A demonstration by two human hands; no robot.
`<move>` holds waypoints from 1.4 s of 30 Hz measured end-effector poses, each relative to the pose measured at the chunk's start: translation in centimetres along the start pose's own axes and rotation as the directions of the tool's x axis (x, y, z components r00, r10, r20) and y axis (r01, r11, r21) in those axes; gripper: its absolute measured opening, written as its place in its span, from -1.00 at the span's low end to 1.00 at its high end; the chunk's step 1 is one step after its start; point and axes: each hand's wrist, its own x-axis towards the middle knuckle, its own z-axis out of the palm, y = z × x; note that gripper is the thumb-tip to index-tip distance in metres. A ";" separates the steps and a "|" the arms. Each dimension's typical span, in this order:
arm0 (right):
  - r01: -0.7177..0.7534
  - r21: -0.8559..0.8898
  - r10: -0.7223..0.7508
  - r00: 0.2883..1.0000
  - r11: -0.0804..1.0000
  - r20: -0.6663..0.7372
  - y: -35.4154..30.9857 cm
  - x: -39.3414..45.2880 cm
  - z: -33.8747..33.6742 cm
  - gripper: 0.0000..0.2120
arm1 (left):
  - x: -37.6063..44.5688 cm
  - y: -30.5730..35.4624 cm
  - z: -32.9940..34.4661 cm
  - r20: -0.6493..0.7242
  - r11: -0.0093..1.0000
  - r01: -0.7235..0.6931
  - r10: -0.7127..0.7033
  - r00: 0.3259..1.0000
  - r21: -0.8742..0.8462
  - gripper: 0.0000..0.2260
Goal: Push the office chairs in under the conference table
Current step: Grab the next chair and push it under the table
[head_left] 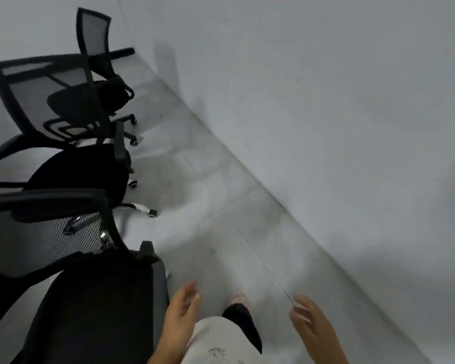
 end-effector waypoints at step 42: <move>0.842 -0.018 0.075 -0.026 0.539 0.997 -40.5 43.9 44.2 -0.66 | 33.2 15.3 -12.6 -0.882 0.863 -0.208 -0.471 0.001 -0.461 -0.80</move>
